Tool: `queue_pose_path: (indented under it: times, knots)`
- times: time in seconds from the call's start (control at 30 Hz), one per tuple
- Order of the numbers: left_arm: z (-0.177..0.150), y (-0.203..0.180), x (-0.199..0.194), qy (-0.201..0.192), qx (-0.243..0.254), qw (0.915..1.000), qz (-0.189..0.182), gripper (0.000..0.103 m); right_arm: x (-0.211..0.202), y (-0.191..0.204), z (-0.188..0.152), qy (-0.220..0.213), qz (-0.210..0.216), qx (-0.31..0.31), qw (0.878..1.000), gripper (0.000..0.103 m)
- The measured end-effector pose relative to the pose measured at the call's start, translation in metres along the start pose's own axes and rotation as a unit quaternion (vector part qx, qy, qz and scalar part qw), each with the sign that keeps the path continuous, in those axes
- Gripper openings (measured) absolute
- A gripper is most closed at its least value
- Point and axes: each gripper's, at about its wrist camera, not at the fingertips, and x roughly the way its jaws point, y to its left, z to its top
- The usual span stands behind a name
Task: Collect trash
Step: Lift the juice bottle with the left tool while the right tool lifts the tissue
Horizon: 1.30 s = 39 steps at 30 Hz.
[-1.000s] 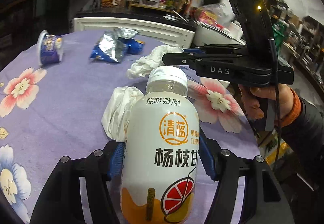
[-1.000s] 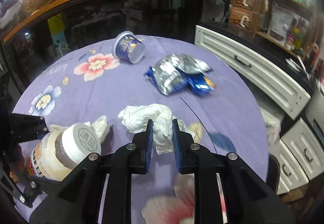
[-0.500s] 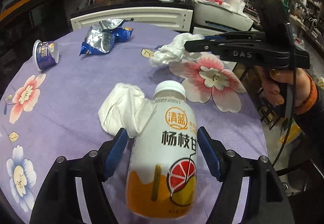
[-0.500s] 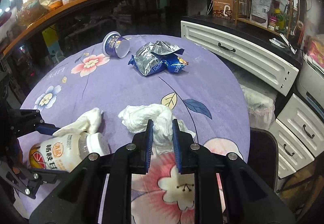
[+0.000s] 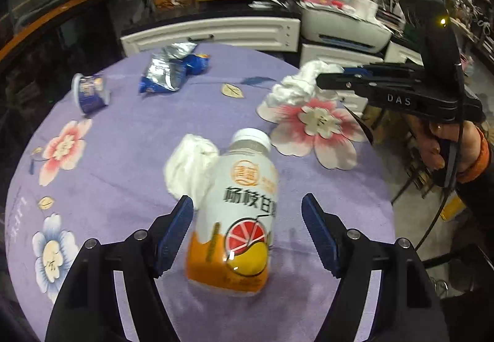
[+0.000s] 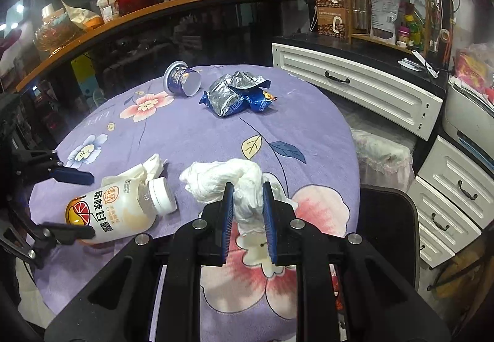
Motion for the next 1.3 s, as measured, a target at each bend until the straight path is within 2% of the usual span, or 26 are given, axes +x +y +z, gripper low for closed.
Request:
queue_pose_path:
  times: [0.1,0.23,0.43,0.5,0.8,0.93,1.0,1.1,1.3]
  knots:
    - [0.004,-0.001,0.016,0.018,0.006,0.9998,0.002,0.072,-0.003,-0.004,-0.003,-0.001,-0.001,0.008,1.0,0.019]
    - [0.008,0.0,0.03,0.042,0.014,0.9987,-0.024,0.071,-0.007,-0.008,-0.007,0.0,-0.001,0.014,1.0,0.019]
    - [0.008,-0.01,0.053,0.075,0.03,0.9965,-0.024,0.07,-0.009,-0.014,-0.012,0.002,-0.003,0.023,1.0,0.019]
    - [0.007,-0.017,0.054,0.075,0.039,0.9963,-0.019,0.07,-0.009,-0.015,-0.014,0.004,-0.005,0.025,1.0,0.019]
    - [0.01,-0.048,0.053,0.072,0.056,0.9947,-0.048,0.07,-0.015,-0.024,-0.024,0.004,-0.006,0.036,0.999,0.019]
    - [0.009,-0.059,0.059,0.082,0.073,0.9932,-0.037,0.07,-0.019,-0.027,-0.028,0.003,-0.009,0.038,0.999,0.019]
    - [0.009,-0.066,0.059,0.084,0.081,0.9925,-0.035,0.065,-0.023,-0.029,-0.03,0.0,-0.01,0.041,0.999,0.019]
    - [0.01,-0.071,0.058,0.086,0.084,0.9922,-0.032,0.062,-0.027,-0.032,-0.032,-0.001,-0.012,0.043,0.999,0.019]
    - [0.011,-0.07,0.054,0.083,0.081,0.9928,-0.03,0.062,-0.036,-0.037,-0.039,-0.004,-0.013,0.048,0.999,0.019]
